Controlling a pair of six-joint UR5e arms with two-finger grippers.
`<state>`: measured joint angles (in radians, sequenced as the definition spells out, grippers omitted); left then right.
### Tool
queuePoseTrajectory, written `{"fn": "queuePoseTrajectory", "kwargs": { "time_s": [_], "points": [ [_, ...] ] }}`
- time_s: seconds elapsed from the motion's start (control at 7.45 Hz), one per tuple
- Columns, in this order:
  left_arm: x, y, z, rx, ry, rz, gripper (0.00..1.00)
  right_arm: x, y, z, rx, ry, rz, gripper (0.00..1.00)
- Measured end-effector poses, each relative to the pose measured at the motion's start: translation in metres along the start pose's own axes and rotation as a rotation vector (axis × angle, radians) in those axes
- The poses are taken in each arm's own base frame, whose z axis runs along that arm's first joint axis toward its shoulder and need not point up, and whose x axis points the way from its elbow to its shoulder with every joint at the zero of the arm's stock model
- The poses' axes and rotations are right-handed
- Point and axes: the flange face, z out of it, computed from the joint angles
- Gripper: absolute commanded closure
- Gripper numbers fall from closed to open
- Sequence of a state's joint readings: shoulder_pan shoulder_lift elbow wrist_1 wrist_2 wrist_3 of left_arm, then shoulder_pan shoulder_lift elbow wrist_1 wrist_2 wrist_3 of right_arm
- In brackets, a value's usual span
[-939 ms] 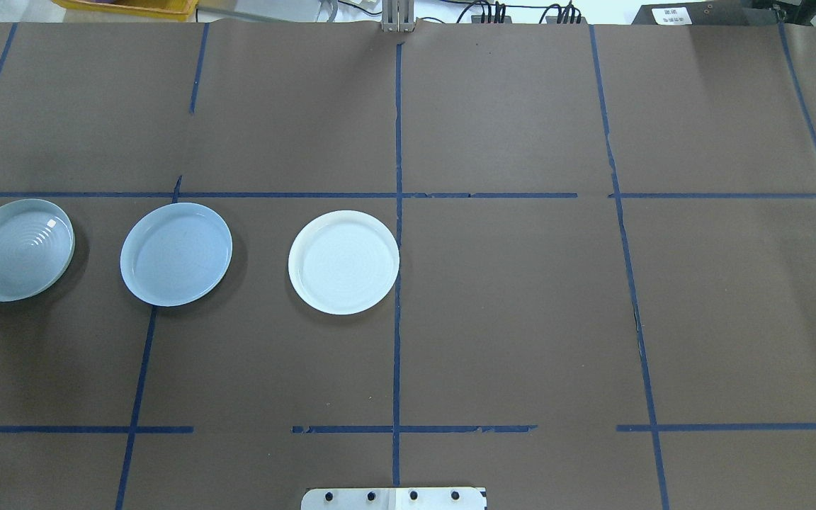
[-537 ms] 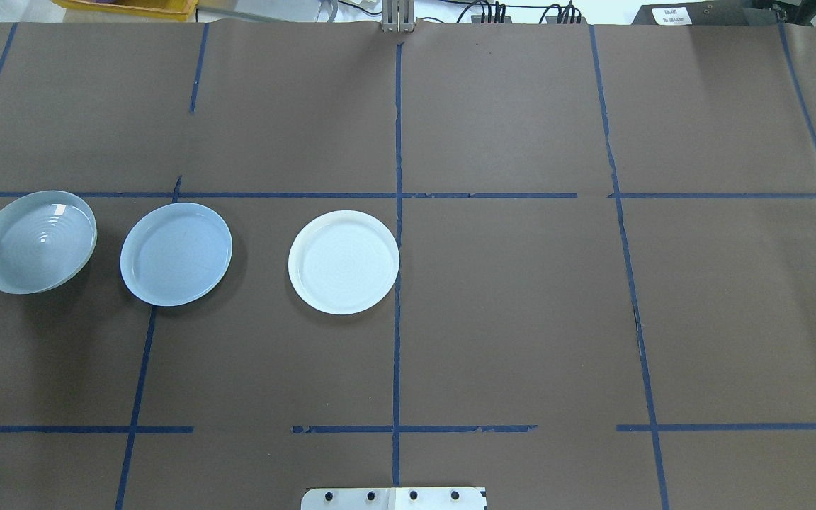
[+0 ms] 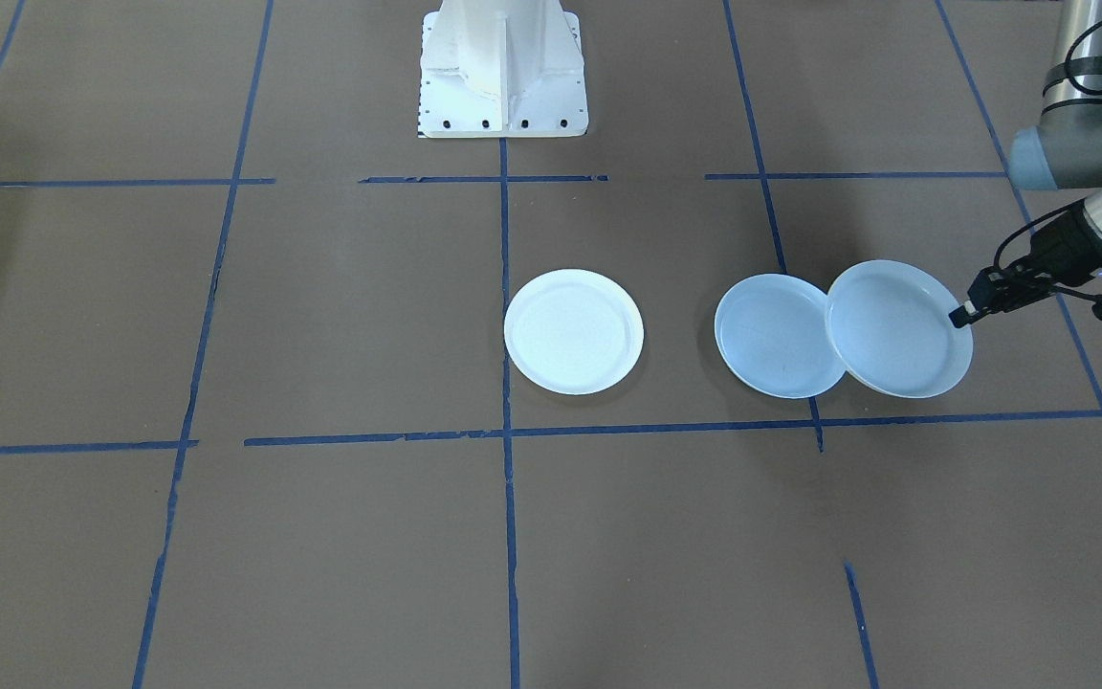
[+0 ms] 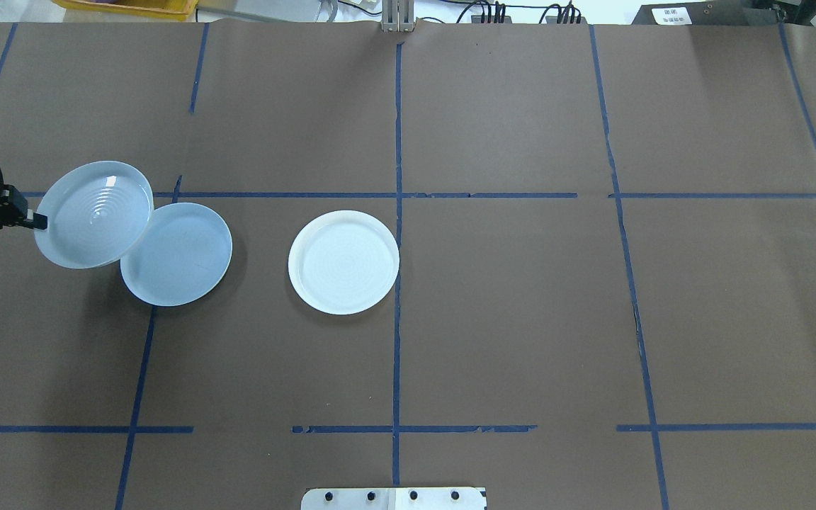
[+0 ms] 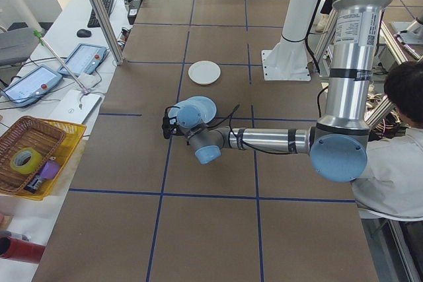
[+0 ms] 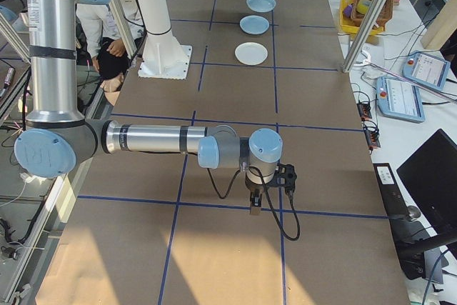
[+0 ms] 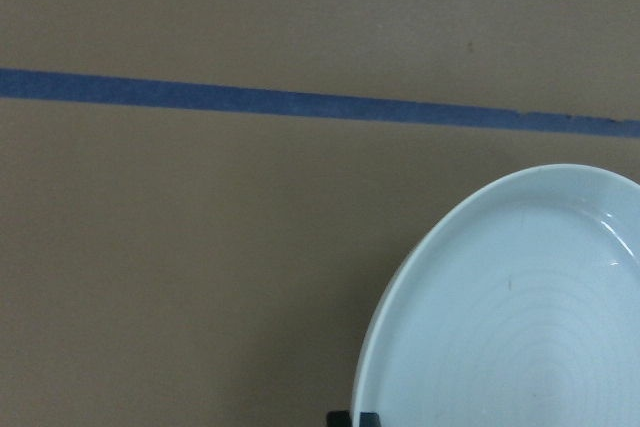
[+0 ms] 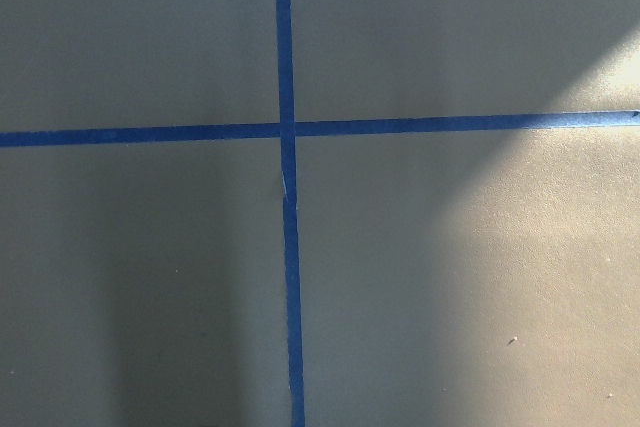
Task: Stack plate in center
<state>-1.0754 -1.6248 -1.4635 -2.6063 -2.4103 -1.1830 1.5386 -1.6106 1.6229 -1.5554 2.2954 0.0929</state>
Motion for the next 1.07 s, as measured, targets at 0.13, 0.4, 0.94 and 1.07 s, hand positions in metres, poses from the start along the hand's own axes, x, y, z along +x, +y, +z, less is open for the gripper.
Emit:
{"fn": "queuePoseTrajectory", "kwargs": {
  "time_s": [0.13,0.4,0.94,1.07],
  "points": [
    [0.028,0.008,0.019,-0.007,0.009,-0.006,1.0,0.0,0.0,0.0,0.0,0.0,0.0,0.0],
    [0.056,0.025,0.049,-0.019,0.009,0.002,0.01,0.0,0.0,0.0,0.0,0.0,0.001,0.0],
    [0.087,0.033,0.051,0.003,0.015,0.003,0.0,0.0,0.0,0.0,0.0,-0.001,0.0,0.0],
    [0.118,0.037,0.043,-0.007,0.012,-0.02,0.0,0.0,0.0,0.0,0.0,-0.001,0.0,0.0]
  ]
}}
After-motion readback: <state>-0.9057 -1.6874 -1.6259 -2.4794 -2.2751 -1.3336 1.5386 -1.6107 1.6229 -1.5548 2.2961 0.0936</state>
